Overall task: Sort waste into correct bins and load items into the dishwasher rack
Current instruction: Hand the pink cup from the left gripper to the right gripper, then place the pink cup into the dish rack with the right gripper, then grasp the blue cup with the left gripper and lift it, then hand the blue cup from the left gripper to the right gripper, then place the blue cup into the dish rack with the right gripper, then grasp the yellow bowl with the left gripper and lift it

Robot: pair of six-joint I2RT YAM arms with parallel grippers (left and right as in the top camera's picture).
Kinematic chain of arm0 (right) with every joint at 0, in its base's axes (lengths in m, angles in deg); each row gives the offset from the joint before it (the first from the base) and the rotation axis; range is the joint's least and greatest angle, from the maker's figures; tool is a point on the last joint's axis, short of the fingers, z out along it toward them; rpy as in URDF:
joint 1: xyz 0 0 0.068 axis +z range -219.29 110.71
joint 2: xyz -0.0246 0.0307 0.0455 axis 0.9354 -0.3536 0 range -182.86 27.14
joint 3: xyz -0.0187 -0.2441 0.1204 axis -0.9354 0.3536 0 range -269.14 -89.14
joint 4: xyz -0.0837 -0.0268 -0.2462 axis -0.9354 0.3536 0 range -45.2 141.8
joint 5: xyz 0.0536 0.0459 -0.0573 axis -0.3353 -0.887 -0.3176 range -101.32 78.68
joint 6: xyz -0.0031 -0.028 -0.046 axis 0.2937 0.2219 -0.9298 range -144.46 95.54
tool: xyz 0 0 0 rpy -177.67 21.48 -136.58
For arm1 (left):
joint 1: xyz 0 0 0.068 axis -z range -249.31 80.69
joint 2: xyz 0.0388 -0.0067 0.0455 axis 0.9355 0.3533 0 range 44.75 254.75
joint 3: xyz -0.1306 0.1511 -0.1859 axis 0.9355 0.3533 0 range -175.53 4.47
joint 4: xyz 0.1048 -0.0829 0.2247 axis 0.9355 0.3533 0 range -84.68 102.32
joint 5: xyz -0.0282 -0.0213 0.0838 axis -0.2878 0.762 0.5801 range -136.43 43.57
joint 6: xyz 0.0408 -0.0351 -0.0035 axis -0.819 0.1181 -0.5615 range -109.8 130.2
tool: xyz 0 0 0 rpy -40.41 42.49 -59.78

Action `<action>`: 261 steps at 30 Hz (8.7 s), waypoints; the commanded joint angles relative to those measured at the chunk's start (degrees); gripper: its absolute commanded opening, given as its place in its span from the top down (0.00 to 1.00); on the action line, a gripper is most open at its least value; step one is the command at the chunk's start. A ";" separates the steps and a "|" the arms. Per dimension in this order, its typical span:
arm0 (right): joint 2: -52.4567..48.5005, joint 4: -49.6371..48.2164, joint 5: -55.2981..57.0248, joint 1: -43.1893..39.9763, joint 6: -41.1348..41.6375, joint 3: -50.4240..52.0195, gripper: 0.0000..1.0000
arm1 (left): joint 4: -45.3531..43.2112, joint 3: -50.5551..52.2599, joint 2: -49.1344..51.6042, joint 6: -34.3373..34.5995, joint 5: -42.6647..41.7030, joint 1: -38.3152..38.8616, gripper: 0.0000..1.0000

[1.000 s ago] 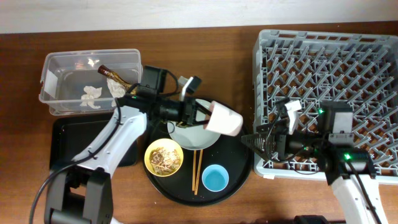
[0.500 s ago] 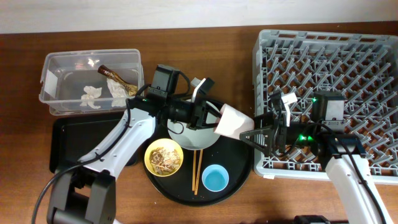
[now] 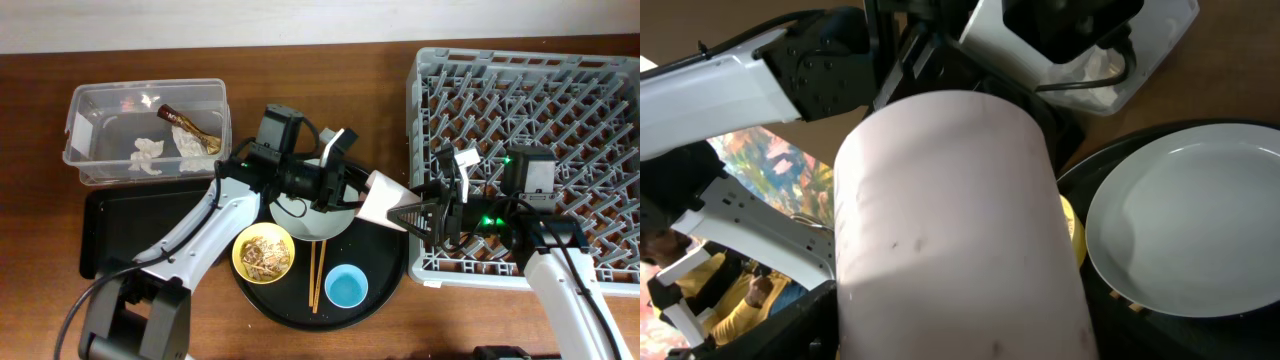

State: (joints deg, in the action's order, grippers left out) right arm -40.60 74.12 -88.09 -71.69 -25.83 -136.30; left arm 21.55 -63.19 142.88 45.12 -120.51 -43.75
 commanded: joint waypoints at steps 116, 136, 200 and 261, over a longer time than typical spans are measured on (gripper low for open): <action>-22.95 51.89 70.20 -1.86 6.67 -45.00 0.10 | 22.93 8.98 -21.11 -17.84 54.12 3.19 1.00; -18.12 32.41 5.40 7.76 -14.91 -23.39 0.15 | 3.17 8.57 -10.86 -10.10 2.45 -14.38 1.00; -40.98 49.05 77.24 -28.39 8.11 -47.89 0.39 | 24.79 8.57 -25.07 -18.56 64.74 -20.63 0.32; -24.13 56.24 67.12 3.52 4.59 -41.03 0.23 | 44.33 -5.88 -7.19 -29.53 56.19 -15.89 1.00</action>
State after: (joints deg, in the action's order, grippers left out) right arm -64.80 130.30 -21.71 -68.54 -20.45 -177.93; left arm 65.74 -68.21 136.74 22.43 -54.90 -51.79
